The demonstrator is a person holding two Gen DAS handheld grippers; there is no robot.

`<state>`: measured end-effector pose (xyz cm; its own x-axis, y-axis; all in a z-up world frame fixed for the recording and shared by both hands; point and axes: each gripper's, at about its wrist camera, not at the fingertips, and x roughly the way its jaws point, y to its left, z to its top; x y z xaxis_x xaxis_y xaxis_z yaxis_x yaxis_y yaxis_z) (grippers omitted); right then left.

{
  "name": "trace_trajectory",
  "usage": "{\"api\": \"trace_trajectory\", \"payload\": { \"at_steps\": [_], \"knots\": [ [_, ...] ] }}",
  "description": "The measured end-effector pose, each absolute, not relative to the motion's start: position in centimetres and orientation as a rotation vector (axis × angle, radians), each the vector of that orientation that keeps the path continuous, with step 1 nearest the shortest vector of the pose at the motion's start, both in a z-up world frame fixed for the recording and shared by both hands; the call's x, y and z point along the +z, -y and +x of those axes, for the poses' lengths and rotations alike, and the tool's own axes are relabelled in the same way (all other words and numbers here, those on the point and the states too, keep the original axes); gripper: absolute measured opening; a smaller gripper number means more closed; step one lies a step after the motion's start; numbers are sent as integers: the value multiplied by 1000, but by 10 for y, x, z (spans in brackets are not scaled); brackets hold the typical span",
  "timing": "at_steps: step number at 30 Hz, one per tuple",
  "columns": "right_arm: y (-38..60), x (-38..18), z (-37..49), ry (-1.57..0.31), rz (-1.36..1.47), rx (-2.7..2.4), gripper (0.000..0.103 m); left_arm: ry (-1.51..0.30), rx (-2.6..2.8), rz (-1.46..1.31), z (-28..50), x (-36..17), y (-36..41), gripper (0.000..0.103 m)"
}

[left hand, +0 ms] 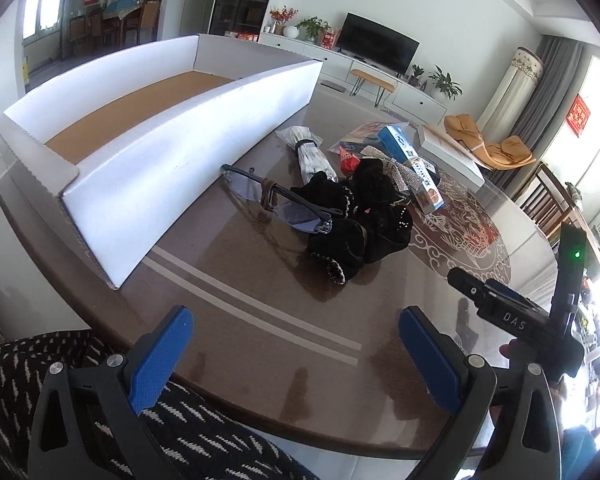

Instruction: Organize objects

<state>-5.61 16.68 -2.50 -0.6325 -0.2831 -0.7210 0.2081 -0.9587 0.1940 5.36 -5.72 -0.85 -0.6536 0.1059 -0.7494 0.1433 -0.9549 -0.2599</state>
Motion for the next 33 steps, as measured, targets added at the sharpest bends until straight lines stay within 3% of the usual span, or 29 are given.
{"api": "trace_trajectory", "payload": {
  "at_steps": [5, 10, 18, 27, 30, 33],
  "knots": [
    [-81, -7, -87, -61, 1105, -2476, 103, -512, -2803, 1254, 70, -8, 73, 103],
    [-19, -44, -96, -480, 1129, -2398, 102, -486, -2782, 1268, 74, -10, 77, 103],
    [-133, -43, -91, -351, 1248, -2643, 103, -430, -2777, 1329, 68, -16, 69, 103],
    [-190, -41, -34, -254, 1227, -2688, 103, -370, -2761, 1496, 33, -23, 42, 103],
    [-197, -47, -27, -221, 1262, -2687, 103, -236, -2806, 1497, 10, -19, 26, 103],
    [-200, -47, -30, -175, 1271, -2691, 103, 74, -2895, 1440, -18, -11, 11, 103]
  ]
}}
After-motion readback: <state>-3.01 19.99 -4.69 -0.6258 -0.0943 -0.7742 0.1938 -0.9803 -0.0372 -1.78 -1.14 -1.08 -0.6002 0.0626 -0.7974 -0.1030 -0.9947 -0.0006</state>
